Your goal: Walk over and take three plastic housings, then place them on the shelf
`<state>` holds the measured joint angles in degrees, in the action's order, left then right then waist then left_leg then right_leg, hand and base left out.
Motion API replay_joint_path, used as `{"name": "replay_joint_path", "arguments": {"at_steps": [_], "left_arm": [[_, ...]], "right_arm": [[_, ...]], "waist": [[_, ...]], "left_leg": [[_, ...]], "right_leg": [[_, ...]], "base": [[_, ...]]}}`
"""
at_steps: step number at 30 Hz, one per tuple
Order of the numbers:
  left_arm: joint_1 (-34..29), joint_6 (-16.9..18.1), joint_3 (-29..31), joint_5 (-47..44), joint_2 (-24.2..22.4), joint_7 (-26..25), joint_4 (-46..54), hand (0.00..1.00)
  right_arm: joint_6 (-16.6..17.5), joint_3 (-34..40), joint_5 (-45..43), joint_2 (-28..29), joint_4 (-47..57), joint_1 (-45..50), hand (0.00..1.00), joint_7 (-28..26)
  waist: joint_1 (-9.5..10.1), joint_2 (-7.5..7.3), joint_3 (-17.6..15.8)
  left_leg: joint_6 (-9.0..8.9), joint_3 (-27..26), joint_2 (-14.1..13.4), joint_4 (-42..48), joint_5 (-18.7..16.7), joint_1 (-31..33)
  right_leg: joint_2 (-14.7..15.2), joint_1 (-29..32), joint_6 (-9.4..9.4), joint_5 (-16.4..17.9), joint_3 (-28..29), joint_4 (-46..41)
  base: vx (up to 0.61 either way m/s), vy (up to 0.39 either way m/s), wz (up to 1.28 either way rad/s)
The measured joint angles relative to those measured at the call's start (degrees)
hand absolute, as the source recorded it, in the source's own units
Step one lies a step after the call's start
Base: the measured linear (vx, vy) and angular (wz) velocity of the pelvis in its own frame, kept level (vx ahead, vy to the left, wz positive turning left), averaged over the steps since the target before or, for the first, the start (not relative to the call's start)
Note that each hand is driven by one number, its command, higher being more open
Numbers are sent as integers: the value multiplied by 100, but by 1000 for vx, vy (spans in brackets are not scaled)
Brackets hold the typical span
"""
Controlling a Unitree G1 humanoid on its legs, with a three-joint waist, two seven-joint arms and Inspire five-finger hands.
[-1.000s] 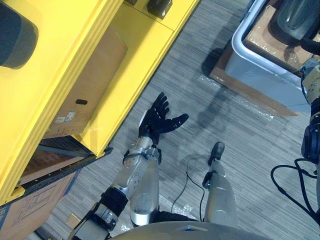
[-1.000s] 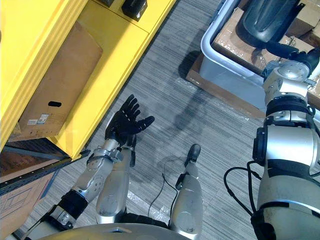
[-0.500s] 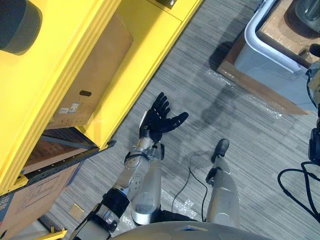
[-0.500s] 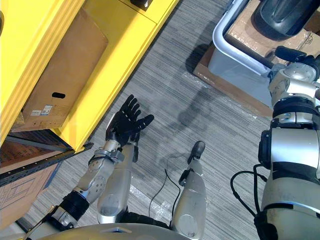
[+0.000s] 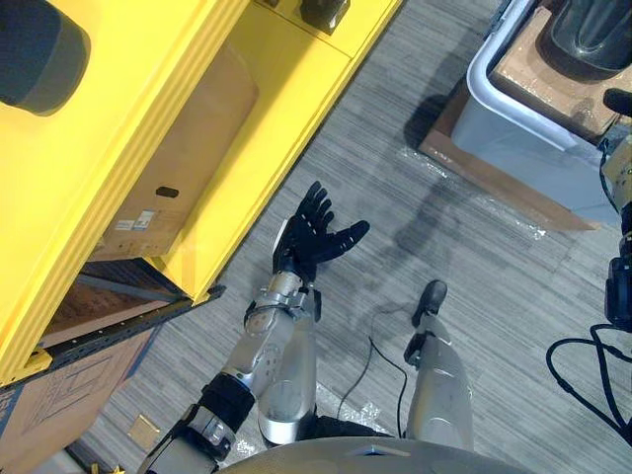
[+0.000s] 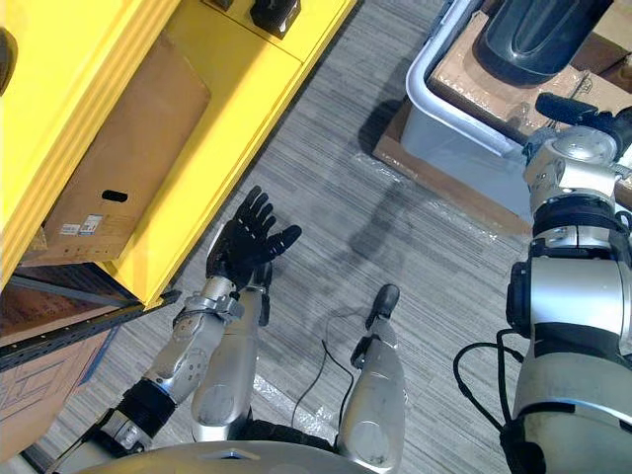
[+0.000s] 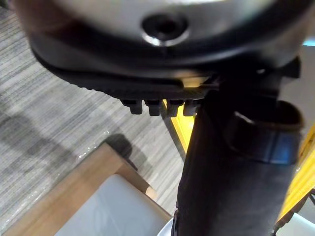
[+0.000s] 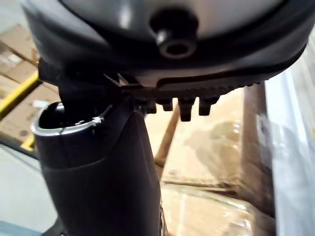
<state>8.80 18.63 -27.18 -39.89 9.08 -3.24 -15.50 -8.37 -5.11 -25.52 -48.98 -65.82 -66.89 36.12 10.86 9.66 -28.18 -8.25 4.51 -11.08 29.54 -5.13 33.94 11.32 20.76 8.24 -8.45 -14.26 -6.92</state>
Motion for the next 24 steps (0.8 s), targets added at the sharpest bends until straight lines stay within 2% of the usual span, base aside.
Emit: {"name": "replay_joint_path", "arguments": {"at_steps": [5,9,10,12,13,16,17,19,22,24], "left_arm": [[-322,0,15,0,150,28,31,100],[-700,0,188,1,293,50,541,100],[-856,4,342,11,299,47,879,100],[-1023,36,568,54,301,13,1296,100],[-1137,71,807,283,300,-61,1684,100],[-1158,220,1178,529,225,-218,2319,100],[-1153,270,1257,616,198,-241,2428,100],[-1109,409,1486,910,150,-283,2726,100],[-1074,415,1467,1206,140,-327,2763,100],[-1117,403,1425,1361,89,-357,2763,100]], "right_arm": [[606,-193,270,0,410,-4,100,56],[1130,-328,276,0,1028,194,100,-208],[1438,-213,268,7,1552,554,100,-389],[1659,28,278,152,2322,1051,100,-541],[1875,344,273,434,3104,1615,100,-714],[2163,808,283,1116,4460,2894,100,-1072],[2169,845,304,1291,4693,3161,100,-1133],[2168,905,499,2059,5401,4213,100,-1380],[2154,901,692,2832,5902,5304,100,-1626],[2139,888,720,3054,6136,5716,100,-1785]], "waist": [[-157,-89,-8],[-349,-291,-23],[-416,-377,-27],[-523,-492,-19],[-617,-620,-21],[-667,-823,42],[-688,-872,92],[-811,-1062,347],[-853,-1198,649],[-930,-1237,864]], "left_leg": [[-37,-23,-24,-170,38,-292],[-80,-107,-43,-452,105,-650],[-99,-127,-49,-583,132,-812],[-112,-154,-53,-735,164,-997],[-138,-190,-61,-908,201,-1229],[-157,-365,-59,-1329,297,-1733],[-165,-399,-54,-1399,311,-1809],[-144,-452,-53,-1652,351,-1998],[-203,-600,-62,-1964,417,-2314],[-215,-654,-60,-2082,435,-2411]], "right_leg": [[-42,-240,-32,-58,8,134],[-62,-514,-44,-80,15,313],[-70,-637,-46,-80,16,372],[-76,-772,-57,-72,9,439],[-83,-943,-72,-62,11,513],[-53,-1187,-97,-26,-18,532],[-41,-1210,-93,-10,-14,543],[-42,-1299,-80,38,-27,617],[-38,-1419,-69,106,43,648],[-42,-1461,-69,104,63,719]], "base": [[17,-9,-2],[64,-27,-2],[62,-23,0],[93,-31,0],[126,-38,-4],[93,-29,-11],[94,-21,-11],[109,-10,-4],[105,-6,-11],[99,0,-11]]}}
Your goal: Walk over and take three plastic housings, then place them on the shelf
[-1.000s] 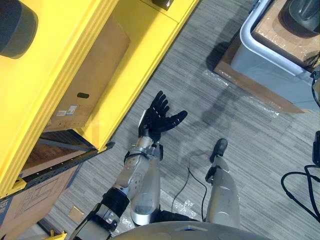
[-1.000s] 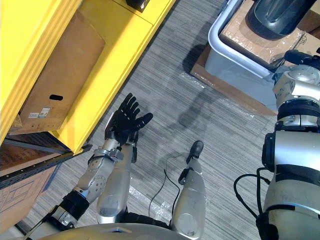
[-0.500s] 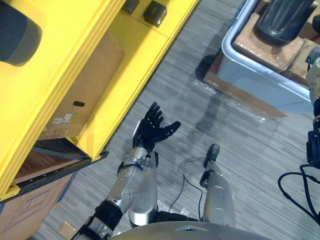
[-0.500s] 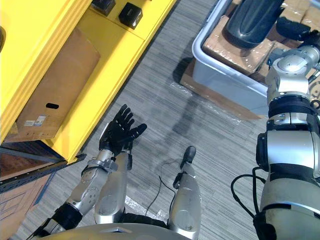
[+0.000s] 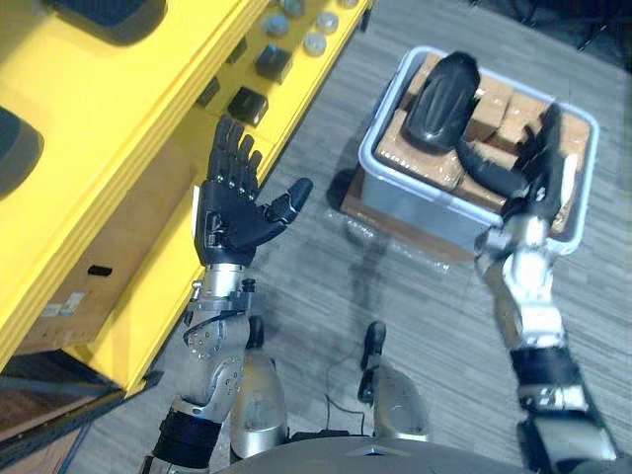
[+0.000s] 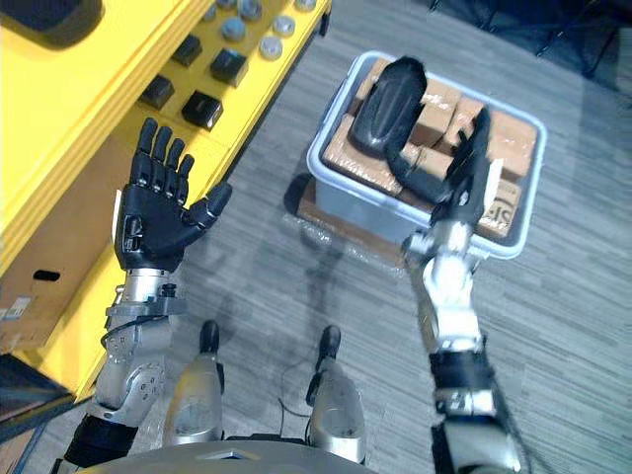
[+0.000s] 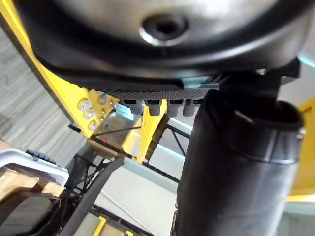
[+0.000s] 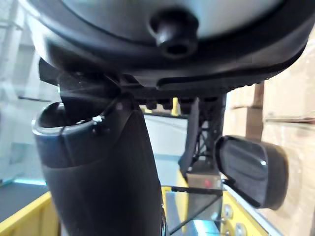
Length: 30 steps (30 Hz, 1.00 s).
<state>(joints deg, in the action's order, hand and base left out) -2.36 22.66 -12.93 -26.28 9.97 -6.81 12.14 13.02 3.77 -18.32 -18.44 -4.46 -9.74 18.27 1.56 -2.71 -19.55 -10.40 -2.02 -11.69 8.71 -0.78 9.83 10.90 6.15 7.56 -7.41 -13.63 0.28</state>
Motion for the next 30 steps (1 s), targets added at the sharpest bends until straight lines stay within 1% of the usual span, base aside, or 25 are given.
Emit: {"name": "replay_joint_path", "arguments": {"at_steps": [2,3,4,6,8,9,10,12,15,16,17,18,20,21,22,24,25,26,27,28,29,30], "left_arm": [[-3,-41,-74,11,-8,-24,-1,100],[-18,-48,-116,15,-25,-25,0,100],[-34,-48,-199,16,-54,-25,5,100],[-41,-49,-242,17,-63,-23,14,100],[-59,-75,-300,16,-77,-23,22,100],[-59,-75,-300,16,-77,-23,22,100],[-90,-165,-308,17,-72,-20,60,100],[-266,-193,-316,19,-75,-20,139,100],[-351,-365,-415,18,-70,-22,138,100],[-379,-442,-427,18,-62,-22,135,100],[-417,-462,-439,18,-64,-19,135,100],[-489,-512,-435,18,-65,-20,134,100],[-507,-557,-413,17,-66,-30,124,100],[-505,-557,-401,18,-69,-81,124,100],[-503,-559,-398,18,-92,-152,121,100],[-482,-564,-358,18,-133,-296,61,100],[-470,-567,-281,19,-165,-380,-33,100],[-452,-573,-242,18,-186,-425,-117,100],[-446,-619,-157,15,-236,-525,-288,100],[-466,-679,-80,5,-246,-607,-445,100],[-489,-687,-36,4,-248,-617,-529,100],[-559,-709,36,-10,-245,-629,-593,100]], "right_arm": [[-2,-7,-1,88,241,271,100,-138],[-1,-17,0,91,357,418,100,-184],[-1,-39,3,91,500,646,100,-219],[-2,-87,-2,92,539,763,100,-268],[-7,-137,-7,137,538,970,100,-305],[-7,-137,-7,137,538,970,100,-305],[-8,-171,-5,227,538,1125,100,-332],[-12,-225,-10,371,539,1276,100,-407],[-13,-225,-8,366,539,1479,100,-430],[-14,-231,-7,371,538,1543,100,-432],[-14,-248,-7,370,538,1583,100,-442],[-14,-287,-7,373,538,1652,100,-475],[-14,-307,-1,371,538,1698,100,-544],[-13,-335,2,371,538,1698,100,-625],[-13,-346,3,366,537,1699,100,-717],[-15,-368,1,353,534,1681,100,-857],[-15,-380,0,348,534,1679,100,-964],[-15,-379,-1,346,525,1693,100,-1010],[-22,-382,-2,342,509,1712,100,-1069],[-21,-381,-4,333,510,1739,100,-1130],[-21,-382,-4,322,510,1747,100,-1164],[-20,-381,-4,292,511,1749,100,-1195]], "waist": [[-42,-8,107],[-46,-8,216],[-48,-6,406],[-76,-8,503],[-83,-13,689],[-83,-13,689],[-94,-17,780],[-98,-29,885],[-176,-11,971],[-176,-8,995],[-184,-3,1025],[-195,10,1093],[-185,52,1155],[-197,92,1210],[-239,151,1260],[-338,204,1316],[-349,240,1306],[-359,259,1292],[-368,293,1244],[-361,336,1165],[-343,362,1118],[-328,382,1058]], "left_leg": [[-5,-79,-5,-56,-5,-181],[-5,-140,-4,-118,-5,-260],[-13,-225,-13,-179,-15,-360],[-16,-287,-25,-201,-39,-484],[-32,-404,-45,-198,-110,-604],[-32,-404,-45,-198,-110,-604],[-36,-473,-66,-190,-145,-687],[-69,-665,-118,-180,-235,-831],[-82,-852,-158,-11,-368,-901],[-113,-987,-203,73,-439,-983],[-107,-1067,-233,125,-467,-1023],[-138,-1222,-311,256,-599,-1100],[-170,-1523,-473,459,-785,-1246],[-200,-1693,-583,614,-908,-1304],[-226,-1811,-695,748,-990,-1347],[-180,-1806,-795,832,-1028,-1412],[-163,-1736,-888,1025,-1024,-1418],[-90,-1605,-941,1237,-1026,-1362],[274,-1224,-1042,1918,-979,-1105],[773,-881,-1141,2760,-740,-783],[1049,-732,-1174,3141,-526,-634],[1198,-518,-1172,3615,-197,-430]], "right_leg": [[-5,-136,1,1,44,57],[-5,-160,2,1,87,84],[-10,-182,10,7,143,96],[-18,-263,13,9,160,102],[-34,-296,23,17,277,103],[-34,-296,23,17,277,103],[-49,-329,48,38,330,101],[-103,-319,68,59,498,99],[-136,-311,62,64,681,92],[-174,-309,61,62,813,87],[-201,-307,59,61,890,87],[-270,-284,29,55,1003,88],[-372,-267,-99,71,1078,85],[-433,-257,-150,39,1077,79],[-525,-255,-139,-34,1083,80],[-653,-247,-179,-66,1087,50],[-736,-242,-231,-27,1090,-12],[-773,-253,-298,28,1089,-77],[-846,-306,-452,168,1085,-221],[-911,-431,-547,324,1083,-338],[-936,-518,-610,382,1075,-355],[-952,-658,-679,434,1070,-338]], "base": [[68,1,-15],[68,3,-24],[66,2,-25],[48,-1,-19],[3,4,-21],[-12,4,-21],[-17,-3,-33],[-13,-10,-45],[-7,8,-37],[-7,18,-47],[-1,26,-69],[1,24,-78],[19,32,-87],[65,17,-82],[73,3,-70],[86,-39,-58],[62,-53,-52],[26,-71,-35],[21,-94,-15],[17,-97,-12],[-1,-75,-9],[3,-34,-13]]}}
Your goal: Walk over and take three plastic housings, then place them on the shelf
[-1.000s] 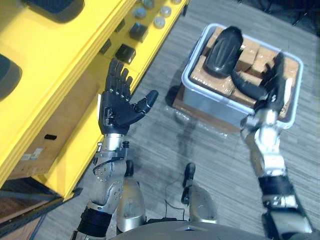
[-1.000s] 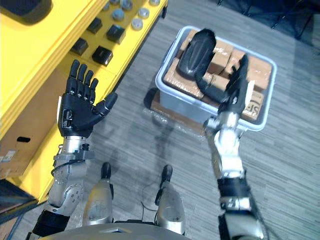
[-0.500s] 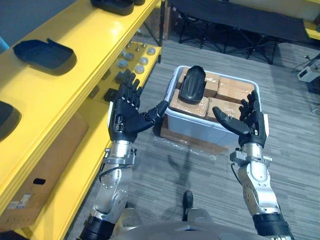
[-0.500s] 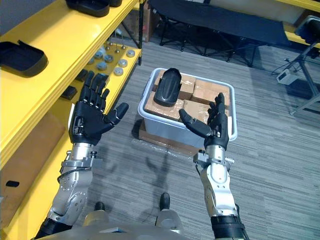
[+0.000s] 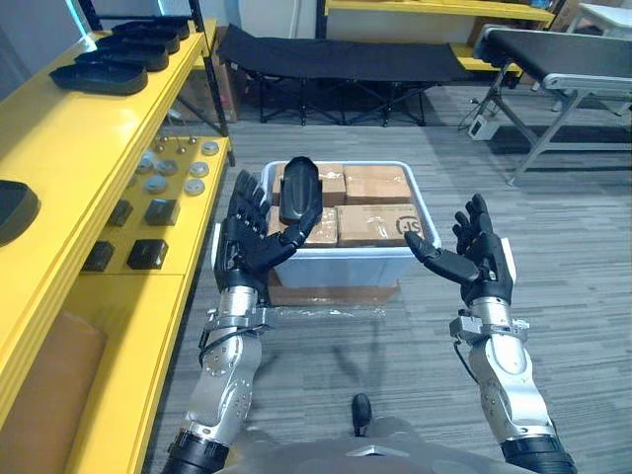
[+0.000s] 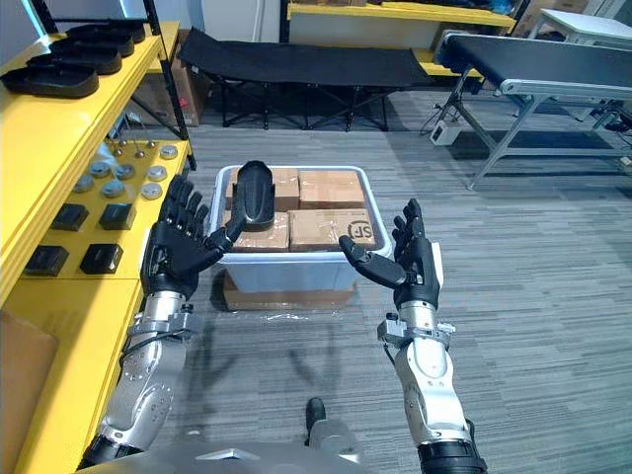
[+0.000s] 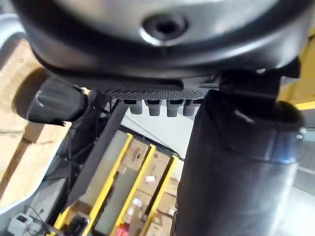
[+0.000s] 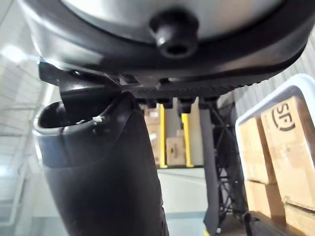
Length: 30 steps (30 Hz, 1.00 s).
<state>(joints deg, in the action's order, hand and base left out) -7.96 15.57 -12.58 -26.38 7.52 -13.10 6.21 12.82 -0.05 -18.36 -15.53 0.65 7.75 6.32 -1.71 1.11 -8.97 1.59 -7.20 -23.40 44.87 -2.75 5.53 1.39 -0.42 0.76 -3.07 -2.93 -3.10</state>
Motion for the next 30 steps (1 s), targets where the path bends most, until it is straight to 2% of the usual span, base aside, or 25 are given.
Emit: {"name": "replay_joint_path", "arguments": {"at_steps": [1,3,4,5,6,7,8,9,10,12,18,19,26,30], "left_arm": [[-149,-5,45,-8,-58,54,-1,100],[-172,-5,-25,-1,-93,203,6,100],[-205,-4,-69,0,-97,315,49,100],[-212,-2,-103,0,-78,382,117,100],[-199,4,-98,2,-42,400,122,100],[-204,3,-100,17,-9,375,122,100],[-182,3,-100,25,-3,362,122,100],[-162,-1,-99,24,2,361,122,100],[-154,-25,-97,51,19,331,122,100],[-156,-90,-52,300,10,242,142,100],[-130,-212,229,450,-3,200,572,100],[-150,-333,446,451,-40,208,570,100],[-150,-333,471,452,-41,209,570,100],[-151,-331,651,450,-75,206,567,100]], "right_arm": [[27,31,-2,-78,1,-5,100,-26],[45,127,-11,-95,0,-10,100,13],[45,162,-12,-125,1,-11,100,42],[44,149,-9,-132,-18,-23,100,56],[39,115,-9,-92,-36,-27,100,68],[39,81,-19,-69,-46,-16,100,47],[43,87,-84,-70,-45,-38,100,9],[42,90,-138,-70,-46,-51,100,-3],[42,97,-280,-57,-89,-75,100,-2],[43,96,-273,-56,-246,-160,100,19],[41,-73,-275,-28,-548,-421,100,146],[40,-170,-275,239,-548,-435,100,128],[40,-116,-273,266,-548,-357,100,123],[40,212,-273,653,-549,73,100,147]], "waist": [[37,20,-40],[67,88,-57],[61,172,-4],[83,208,30],[114,158,48],[125,10,91],[119,-89,128],[120,-124,125],[120,-174,135],[142,-119,169],[302,-102,178],[333,-394,315],[313,-393,314],[292,-386,312]], "left_leg": [[-386,209,300,147,-485,177],[-380,137,729,-349,-911,202],[-345,-36,1002,-1163,-1026,127],[-440,-157,1178,-1922,-1155,-41],[-541,-260,1217,-2123,-1059,-116],[-515,-337,1414,-2558,-872,-205],[-495,-332,1499,-2829,-705,-204],[-501,-330,1543,-2891,-659,-200],[-551,-298,1639,-2920,-609,-202],[-555,-224,1698,-2933,-603,-200],[-568,-52,1746,-3103,-577,-216],[-523,9,1863,-3091,-531,-131],[-526,58,1859,-3021,-537,-81],[-529,58,1852,-3024,-574,-75]], "right_leg": [[100,-65,-14,20,10,29],[164,-39,-33,7,-10,44],[166,46,-39,1,-116,105],[166,131,-12,11,-287,139],[229,146,-7,12,-316,167],[324,136,-3,8,-379,344],[438,150,29,-33,-566,462],[501,158,76,-87,-653,485],[611,154,157,-291,-761,486],[660,126,237,-331,-876,487],[654,55,242,-335,-1188,526],[759,40,283,-358,-1299,614],[756,47,279,-355,-1347,602],[763,83,239,-273,-1351,514]], "base": [[7,-7,-9],[5,28,1],[-23,81,0],[-16,94,-8],[22,70,-13],[91,20,-3],[118,5,6],[120,40,17],[106,72,19],[110,68,22],[70,1,15],[12,2,7],[0,0,3],[0,0,0]]}}
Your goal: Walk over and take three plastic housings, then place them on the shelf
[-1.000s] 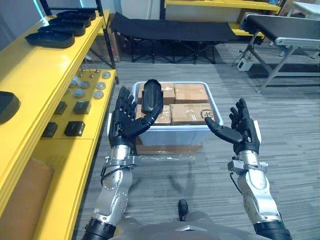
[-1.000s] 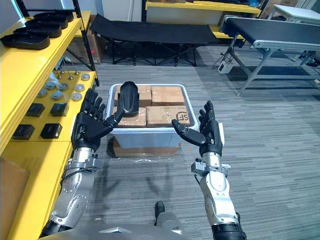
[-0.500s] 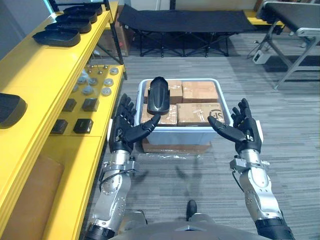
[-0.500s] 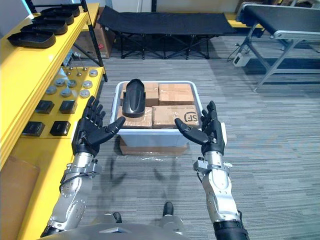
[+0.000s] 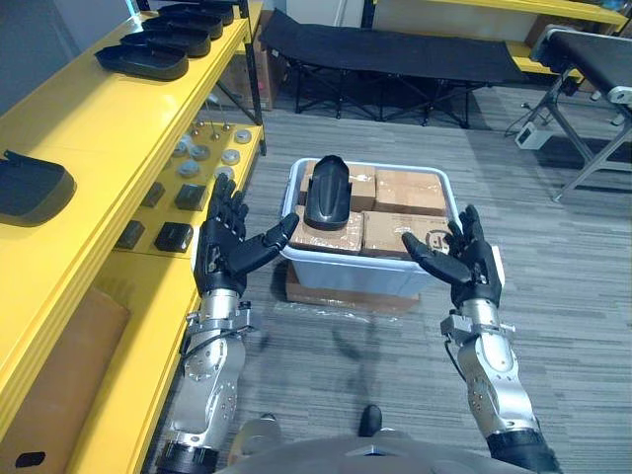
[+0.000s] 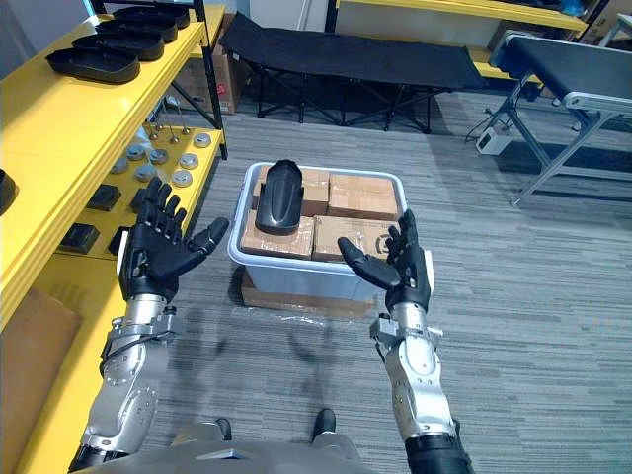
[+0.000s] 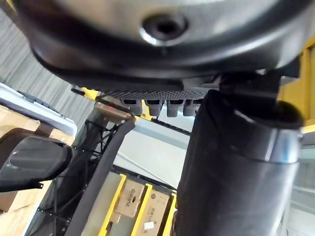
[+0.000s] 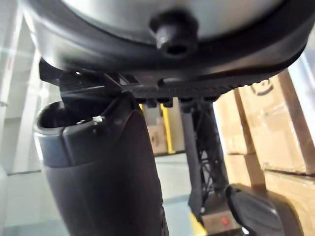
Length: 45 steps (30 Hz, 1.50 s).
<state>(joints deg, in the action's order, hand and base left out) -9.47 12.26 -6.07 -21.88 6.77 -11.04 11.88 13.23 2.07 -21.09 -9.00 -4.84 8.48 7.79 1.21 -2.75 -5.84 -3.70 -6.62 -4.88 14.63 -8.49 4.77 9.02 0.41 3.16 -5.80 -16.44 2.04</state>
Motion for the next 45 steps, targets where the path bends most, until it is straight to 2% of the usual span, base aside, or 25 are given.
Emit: {"name": "replay_joint_path", "arguments": {"at_steps": [4,10,12,14,16,17,18,19,20,21,23,26,27,28,29,30,31,32,34,35,37,39,41,44,45], "left_arm": [[-17,9,27,-4,-32,-80,-8,100],[-34,13,1,-4,-161,-125,-44,100],[-33,20,0,-4,-164,-124,-119,100],[-33,20,-1,-4,-162,-72,-222,100],[-33,19,3,-5,-128,12,-267,100],[-32,19,4,-5,-108,57,-266,100],[-32,17,11,-5,-91,120,-271,100],[-33,4,10,-4,-37,129,-273,100],[-28,-5,9,-3,9,133,-273,100],[-27,-14,9,-8,78,134,-273,100],[26,-18,38,-41,179,149,-275,100],[150,-13,25,-58,287,155,-525,100],[147,-13,1,-85,291,156,-659,100],[149,-14,-30,-139,310,159,-720,100],[149,-14,-60,-254,355,160,-729,100],[147,-11,-123,-268,285,168,-792,100],[88,1,-215,-290,186,163,-781,100],[80,1,-264,-299,181,176,-780,100],[86,-2,-457,-304,149,323,-779,100],[121,-15,-578,-291,111,434,-779,100],[248,-43,-856,-272,87,574,-781,100],[278,-44,-939,-240,97,646,-780,100],[310,-42,-944,-234,141,630,-780,100],[585,-43,-1004,-189,358,618,-782,100],[760,-44,-1003,-173,435,602,-782,100]], "right_arm": [[-48,172,-1,304,-9,499,100,7],[-61,176,-3,312,-129,512,100,-2],[-61,177,-3,290,-130,447,100,5],[-60,177,-3,249,-130,423,100,21],[-60,169,-2,253,-130,423,100,44],[-59,165,-2,259,-130,426,100,51],[-60,159,4,260,-141,416,100,56],[-60,150,11,279,-161,418,100,59],[-60,141,12,279,-176,417,100,59],[-59,133,22,280,-183,420,100,35],[-51,130,39,281,-178,405,100,-29],[-51,173,40,279,-167,400,100,-136],[-51,171,38,281,-144,427,100,-151],[-52,165,39,283,-120,462,100,-147],[-53,160,40,295,-111,512,100,-115],[-75,187,40,231,-113,501,100,1],[-75,257,38,156,-80,420,100,113],[-77,304,34,115,-54,363,100,177],[-77,548,23,-23,-8,102,100,314],[-78,794,24,-80,-2,-64,100,402],[-154,1152,19,-264,-9,-158,100,601],[-247,1226,28,-404,-140,-351,100,737],[-269,1232,28,-521,-411,-826,100,795],[-323,1254,29,-758,-1014,-1851,100,909],[-450,1260,32,-944,-1406,-2394,100,928]], "waist": [[-105,7,-3],[-159,74,-19],[-156,165,-84],[-155,224,-137],[-156,151,-194],[-168,117,-236],[-141,85,-318],[-146,83,-374],[-162,95,-402],[-180,164,-436],[-256,205,-421],[-287,301,-495],[-305,302,-502],[-326,241,-504],[-343,90,-517],[-299,143,-501],[-279,284,-449],[-271,315,-428],[-295,356,-397],[-327,358,-396],[-348,406,-417],[-307,403,-452],[-281,375,-536],[-264,368,-924],[-268,389,-1142]], "left_leg": [[-7,-19,-14,13,-27,12],[-40,-181,-141,249,-202,-13],[-38,-220,-232,556,-387,14],[4,-192,-262,864,-598,12],[95,-165,-169,1051,-808,-15],[103,-138,-154,1084,-848,-50],[155,-143,-100,1158,-922,-115],[230,-130,-68,1179,-928,-184],[276,-100,-55,1182,-921,-226],[319,-50,-64,1183,-934,-264],[325,153,-98,1233,-960,-112],[206,558,-296,1267,-1031,4],[38,746,-386,1380,-1110,29],[-123,951,-389,1520,-1168,82],[-243,1129,-345,1628,-1269,72],[-424,1369,-449,1659,-1368,57],[-564,1606,-652,1403,-1251,74],[-590,1654,-708,1209,-1131,74],[-577,1365,-852,559,-580,89],[-524,854,-925,191,-196,107],[-513,-50,-1081,-104,240,164],[-615,-148,-1052,-381,472,64],[-639,-157,-983,-492,514,75],[-443,-206,-845,-498,506,348],[-362,-211,-802,-481,566,497]], "right_leg": [[8,54,2,71,16,-103],[-57,50,18,63,243,-141],[-86,47,46,178,282,-346],[-27,112,94,479,279,-840],[167,279,124,855,287,-1505],[214,337,161,935,311,-1776],[338,587,77,1033,456,-2442],[427,759,4,985,584,-2932],[455,800,-60,942,607,-3094],[435,963,-233,995,746,-3282],[201,965,-263,1137,1122,-2738],[-127,1124,-76,976,1783,-1945],[-242,1025,131,829,2060,-1510],[-232,938,184,603,2222,-1338],[-194,796,200,237,2317,-1439],[-248,710,655,631,2107,-1618],[-392,657,503,719,1750,-1580],[-410,654,459,742,1620,-1546],[-352,627,332,732,1240,-1357],[-253,606,288,702,988,-1245],[-147,515,242,721,521,-1203],[-112,430,227,731,398,-1215],[-90,454,227,735,414,-1213],[48,631,252,751,420,-1175],[95,753,297,698,422,-1178]], "base": [[0,0,0],[4,20,-17],[-8,62,-13],[-23,79,5],[-18,105,14],[-12,86,11],[-33,117,10],[-37,116,12],[-10,162,16],[29,83,22],[42,4,38],[82,-142,53],[165,-245,72],[172,-283,102],[199,-343,113],[192,-338,121],[193,-334,97],[162,-316,98],[122,-297,90],[93,-224,100],[71,-149,116],[22,-40,66],[-40,12,20],[-157,64,18],[-148,45,18]]}}
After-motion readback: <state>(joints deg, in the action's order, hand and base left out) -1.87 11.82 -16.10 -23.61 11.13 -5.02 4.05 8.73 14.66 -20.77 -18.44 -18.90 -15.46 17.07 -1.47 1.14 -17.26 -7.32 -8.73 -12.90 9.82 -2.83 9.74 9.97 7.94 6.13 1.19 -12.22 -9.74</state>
